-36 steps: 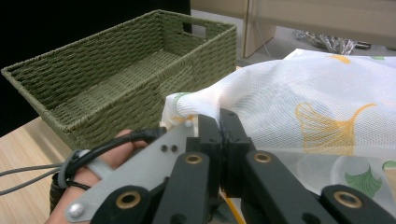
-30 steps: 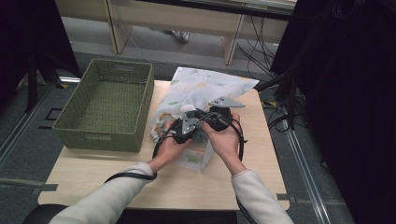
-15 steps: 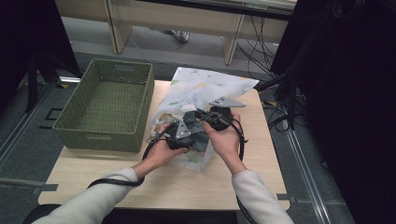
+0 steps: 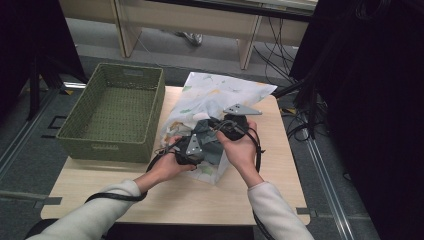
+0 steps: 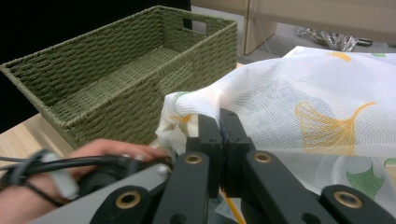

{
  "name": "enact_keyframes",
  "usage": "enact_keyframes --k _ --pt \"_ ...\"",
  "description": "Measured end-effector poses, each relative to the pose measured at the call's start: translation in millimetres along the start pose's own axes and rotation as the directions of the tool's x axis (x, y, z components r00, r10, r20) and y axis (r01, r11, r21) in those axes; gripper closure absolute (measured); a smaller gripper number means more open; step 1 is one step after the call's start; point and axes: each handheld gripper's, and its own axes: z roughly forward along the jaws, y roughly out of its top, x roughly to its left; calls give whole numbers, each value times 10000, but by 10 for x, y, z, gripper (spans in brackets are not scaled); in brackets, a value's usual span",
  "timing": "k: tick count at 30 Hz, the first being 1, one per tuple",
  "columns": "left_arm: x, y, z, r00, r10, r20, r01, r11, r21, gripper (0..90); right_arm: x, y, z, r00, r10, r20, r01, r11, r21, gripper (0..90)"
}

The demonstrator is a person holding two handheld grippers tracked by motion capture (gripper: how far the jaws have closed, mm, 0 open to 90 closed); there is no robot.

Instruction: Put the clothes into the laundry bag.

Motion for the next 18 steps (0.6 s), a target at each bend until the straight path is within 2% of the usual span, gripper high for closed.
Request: enact_keyframes --k 2,3,4,5,8,11,14,16,18 --pt "16 9 56 10000 -3 8 3 10000 83 393 -9 -3 9 10000 -93 -15 93 10000 -6 900" --pt "25 22 84 9999 -50 127 48 9998 185 455 -7 -8 14 10000 -87 -28 87 10000 31 900" --pt "29 30 101 9999 -123 97 121 9997 211 513 -1 -13 19 10000 -8 -53 9 10000 71 900" --pt "35 41 119 9998 -183 70 181 9992 357 573 -5 -13 23 9999 -127 -52 127 9999 61 900" --pt "55 71 146 9991 -371 -219 384 9974 605 755 3 -11 20 9999 -86 -87 86 9999 58 900" --pt "66 111 138 9953 -643 -729 665 9974 288 785 6 -3 5 10000 20 -75 -20 10000 27 900" --pt "100 156 114 9856 -1031 -1342 998 9945 -308 790 7 7 -6 9999 51 -95 -52 9999 -98 900" --pt "123 195 91 9773 -1116 -1803 1004 9925 -699 791 17 17 -18 9996 217 -181 -221 9996 -190 900" --pt "130 223 74 9704 -1076 -2161 869 9909 -1029 791 20 26 -28 9997 194 -143 -198 9994 -297 900"
